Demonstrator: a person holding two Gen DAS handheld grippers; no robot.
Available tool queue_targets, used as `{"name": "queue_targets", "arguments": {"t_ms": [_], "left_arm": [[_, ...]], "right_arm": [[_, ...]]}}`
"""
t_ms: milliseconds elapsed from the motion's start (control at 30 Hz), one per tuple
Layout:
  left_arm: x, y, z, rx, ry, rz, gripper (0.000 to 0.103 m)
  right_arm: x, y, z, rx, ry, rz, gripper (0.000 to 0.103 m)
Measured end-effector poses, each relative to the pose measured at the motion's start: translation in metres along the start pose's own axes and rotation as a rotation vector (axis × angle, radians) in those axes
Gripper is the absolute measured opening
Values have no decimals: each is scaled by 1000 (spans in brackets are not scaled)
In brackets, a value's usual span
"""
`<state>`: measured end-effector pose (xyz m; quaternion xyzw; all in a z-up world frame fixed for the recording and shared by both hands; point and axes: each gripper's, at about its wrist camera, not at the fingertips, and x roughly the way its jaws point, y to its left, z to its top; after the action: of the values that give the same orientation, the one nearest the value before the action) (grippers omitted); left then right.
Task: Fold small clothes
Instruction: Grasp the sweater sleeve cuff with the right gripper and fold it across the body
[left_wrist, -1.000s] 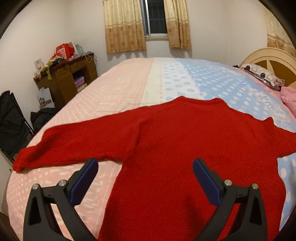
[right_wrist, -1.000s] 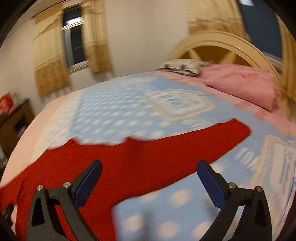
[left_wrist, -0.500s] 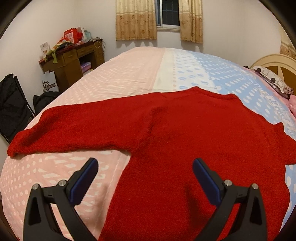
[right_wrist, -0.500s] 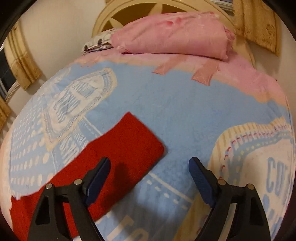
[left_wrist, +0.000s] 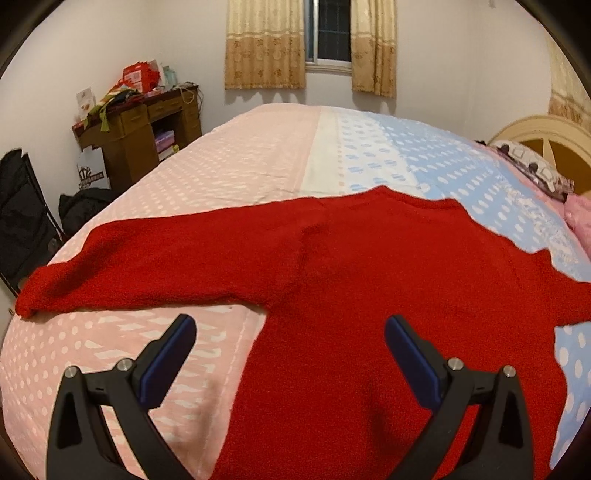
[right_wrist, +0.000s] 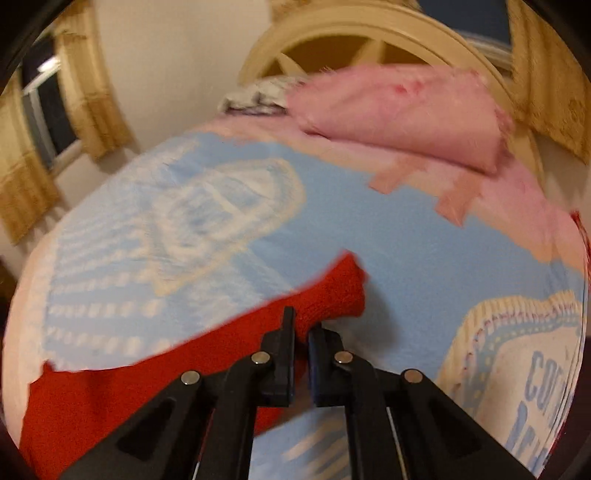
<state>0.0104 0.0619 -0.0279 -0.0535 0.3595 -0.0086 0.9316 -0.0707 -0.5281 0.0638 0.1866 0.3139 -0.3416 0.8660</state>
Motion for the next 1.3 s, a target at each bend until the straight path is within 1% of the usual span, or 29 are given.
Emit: {"name": "queue_targets", "arguments": {"t_ms": [33, 67, 167, 200, 233, 300, 333, 367, 400, 433, 467, 500, 567, 600, 633, 700, 733, 800, 867, 900, 933, 1000, 1067, 1133, 1167, 1200, 1233, 1267, 1300], "left_arm": [[-1, 2, 1, -10, 0, -6, 103], [-2, 5, 2, -18, -2, -11, 103], [-7, 12, 5, -33, -17, -8, 103], [-9, 15, 6, -34, -22, -4, 103], [-11, 19, 6, -33, -24, 2, 103], [-14, 24, 8, -37, -29, 6, 103], [-16, 29, 9, -42, -34, 10, 103], [-18, 33, 9, -43, -37, 16, 103], [-21, 39, 10, -50, -44, 23, 103], [-23, 42, 10, -49, -45, 31, 103], [-25, 48, 11, -53, -47, 41, 103], [-26, 55, 11, -60, -50, 49, 103], [-29, 66, 11, -64, -54, 69, 103], [-30, 71, 11, -66, -56, 82, 103], [-30, 77, 11, -67, -58, 95, 103], [-29, 87, 11, -74, -56, 119, 103], [-28, 90, 10, -73, -53, 127, 103], [-23, 97, 10, -80, -40, 136, 103], [-17, 102, 11, -92, -29, 142, 103], [-14, 104, 12, -99, -26, 141, 103], [-13, 104, 11, -99, -23, 140, 103], [-11, 103, 11, -98, -19, 139, 103], [-7, 101, 10, -94, -12, 139, 103], [-5, 99, 7, -94, 2, 135, 103], [-3, 99, 7, -93, 8, 129, 103], [0, 98, 7, -93, 15, 127, 103], [1, 98, 6, -92, 18, 125, 103], [2, 97, 6, -94, 26, 122, 103], [2, 97, 6, -97, 32, 121, 103]], "right_arm": [[-8, 11, 1, -18, -15, 16, 5], [-24, 33, 1, -56, -43, 52, 5], [-70, 109, -9, -192, -97, 190, 5], [-82, 135, -16, -230, -103, 243, 5], [-91, 152, -22, -257, -105, 276, 5], [-110, 207, -44, -344, -110, 366, 5], [-118, 242, -61, -386, -93, 434, 5], [-120, 263, -74, -403, -74, 480, 5], [-122, 292, -94, -426, -45, 538, 5], [-122, 317, -111, -448, -25, 575, 5], [-120, 336, -128, -466, -11, 600, 5], [-115, 361, -150, -485, 21, 635, 5], [-103, 396, -188, -494, 98, 698, 5], [-96, 405, -200, -502, 123, 708, 5], [-88, 424, -224, -521, 155, 727, 5], [-77, 443, -253, -543, 179, 745, 5], [-71, 447, -259, -544, 192, 752, 5], [-55, 460, -282, -556, 242, 757, 5], [-47, 464, -295, -568, 279, 772, 6], [-42, 463, -298, -567, 325, 791, 6], [-39, 460, -300, -543, 372, 822, 7], [-27, 451, -294, -452, 458, 889, 7], [-19, 441, -288, -358, 545, 983, 8], [-17, 432, -286, -287, 612, 1061, 9], [-17, 429, -286, -265, 633, 1084, 15], [-19, 428, -287, -248, 653, 1111, 23], [-21, 428, -289, -242, 662, 1134, 53], [-23, 429, -292, -240, 663, 1156, 87], [-25, 433, -297, -244, 668, 1193, 98]]}}
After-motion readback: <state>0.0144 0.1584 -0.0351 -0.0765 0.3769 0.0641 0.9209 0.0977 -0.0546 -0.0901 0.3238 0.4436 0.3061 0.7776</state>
